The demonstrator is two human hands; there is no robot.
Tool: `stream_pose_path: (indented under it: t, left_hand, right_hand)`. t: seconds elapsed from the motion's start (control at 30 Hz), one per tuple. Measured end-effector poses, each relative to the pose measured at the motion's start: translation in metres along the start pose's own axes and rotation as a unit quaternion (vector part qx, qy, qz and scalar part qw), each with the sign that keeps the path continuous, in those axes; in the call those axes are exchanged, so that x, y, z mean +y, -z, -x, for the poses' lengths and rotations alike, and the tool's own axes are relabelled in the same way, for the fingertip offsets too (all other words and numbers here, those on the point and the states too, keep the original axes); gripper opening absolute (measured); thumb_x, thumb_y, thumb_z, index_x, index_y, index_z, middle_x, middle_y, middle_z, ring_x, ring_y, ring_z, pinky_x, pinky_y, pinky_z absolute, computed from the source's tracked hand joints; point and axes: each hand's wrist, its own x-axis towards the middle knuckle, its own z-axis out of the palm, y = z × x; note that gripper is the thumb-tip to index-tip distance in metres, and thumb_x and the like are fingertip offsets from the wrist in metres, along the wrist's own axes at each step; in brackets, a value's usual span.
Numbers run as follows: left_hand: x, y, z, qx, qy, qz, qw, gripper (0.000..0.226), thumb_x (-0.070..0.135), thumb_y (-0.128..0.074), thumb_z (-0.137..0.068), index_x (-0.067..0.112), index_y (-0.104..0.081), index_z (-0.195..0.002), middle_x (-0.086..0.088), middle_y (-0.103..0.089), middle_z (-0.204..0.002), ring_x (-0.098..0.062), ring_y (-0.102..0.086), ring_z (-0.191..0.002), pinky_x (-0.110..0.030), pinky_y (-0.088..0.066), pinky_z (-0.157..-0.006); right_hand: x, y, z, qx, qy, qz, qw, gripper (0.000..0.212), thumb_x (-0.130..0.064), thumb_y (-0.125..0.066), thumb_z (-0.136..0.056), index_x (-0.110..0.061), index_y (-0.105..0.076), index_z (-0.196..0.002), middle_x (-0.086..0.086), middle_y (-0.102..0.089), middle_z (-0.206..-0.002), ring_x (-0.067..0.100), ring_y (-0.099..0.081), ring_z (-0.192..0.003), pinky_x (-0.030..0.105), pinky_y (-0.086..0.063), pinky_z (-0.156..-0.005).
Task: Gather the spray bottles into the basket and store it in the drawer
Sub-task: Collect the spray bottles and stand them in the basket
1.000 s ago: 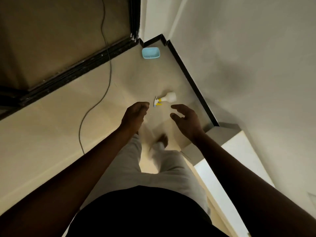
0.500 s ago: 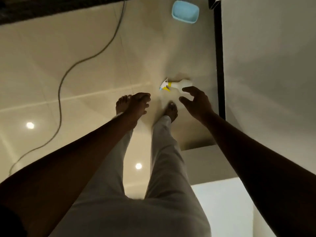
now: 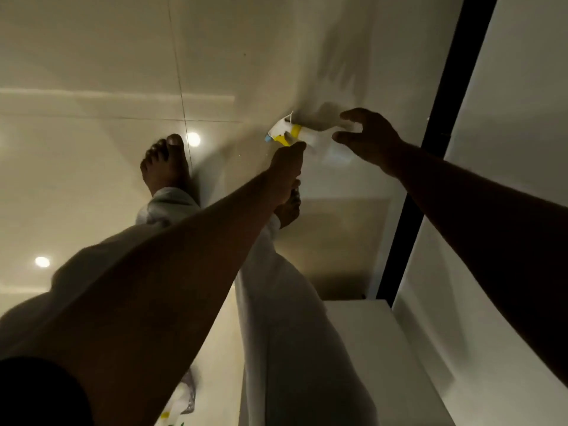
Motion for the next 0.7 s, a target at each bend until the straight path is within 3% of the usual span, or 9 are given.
stream_pose_path:
  t: [0.1,0.27,0.4,0.47,0.7]
  left_hand:
    - [-0.002,-0.015,-0.032,-0.012,0.034,0.075,0.997,0.058,0.044,-0.054,-0.104,0.016,-0.042,-0.154,-0.012,-0.048,-0.152,-0.035,-0.052,-0.134,-0.049,-0.047,-0.108]
    - [-0.001,-0.035,-0.053,-0.05,0.033,0.155,0.986,0.065,0.041,-0.054,-0.105,0.024,-0.028,-0.162,-0.011,-0.044,-0.159,-0.041,-0.052,-0.135,-0.051,-0.049,-0.104]
    - [0.006,-0.04,-0.036,-0.044,0.007,0.197,0.979,0.047,0.03,-0.054,-0.106,0.015,-0.046,-0.149,-0.013,-0.056,-0.138,-0.041,-0.055,-0.134,-0.05,-0.049,-0.106]
    - [0.008,-0.033,-0.016,-0.037,-0.021,0.195,0.98,0.044,0.028,-0.053,-0.105,0.016,-0.048,-0.147,-0.013,-0.056,-0.14,-0.04,-0.054,-0.134,-0.051,-0.049,-0.11]
    - [0.019,0.032,0.104,0.019,-0.136,0.114,0.984,0.024,0.024,-0.055,-0.105,0.025,-0.059,-0.129,-0.01,-0.064,-0.132,-0.035,-0.063,-0.122,-0.049,-0.057,-0.101]
  right_hand:
    - [0.005,-0.013,-0.036,-0.025,0.002,0.013,1.0,0.061,-0.038,-0.074,-0.098,-0.021,-0.054,-0.152,0.001,-0.052,-0.16,0.022,-0.049,-0.147,0.03,-0.039,-0.119]
    - [0.014,-0.033,-0.055,-0.046,-0.038,0.006,0.998,0.06,-0.039,-0.074,-0.097,-0.023,-0.055,-0.152,0.003,-0.049,-0.161,0.026,-0.048,-0.147,0.034,-0.042,-0.117]
    - [0.01,-0.035,-0.039,-0.009,-0.037,-0.013,0.999,0.056,-0.039,-0.076,-0.095,-0.021,-0.06,-0.146,0.004,-0.059,-0.152,0.027,-0.055,-0.139,0.028,-0.042,-0.104]
    - [0.0,-0.031,-0.02,0.013,-0.022,-0.028,0.999,0.053,-0.04,-0.076,-0.095,-0.021,-0.062,-0.143,0.004,-0.062,-0.148,0.026,-0.057,-0.136,0.026,-0.042,-0.101]
    - [-0.086,-0.009,0.087,0.024,0.032,-0.091,0.995,0.051,-0.042,-0.073,-0.097,-0.027,-0.062,-0.144,0.003,-0.06,-0.148,0.023,-0.057,-0.135,0.038,-0.049,-0.113]
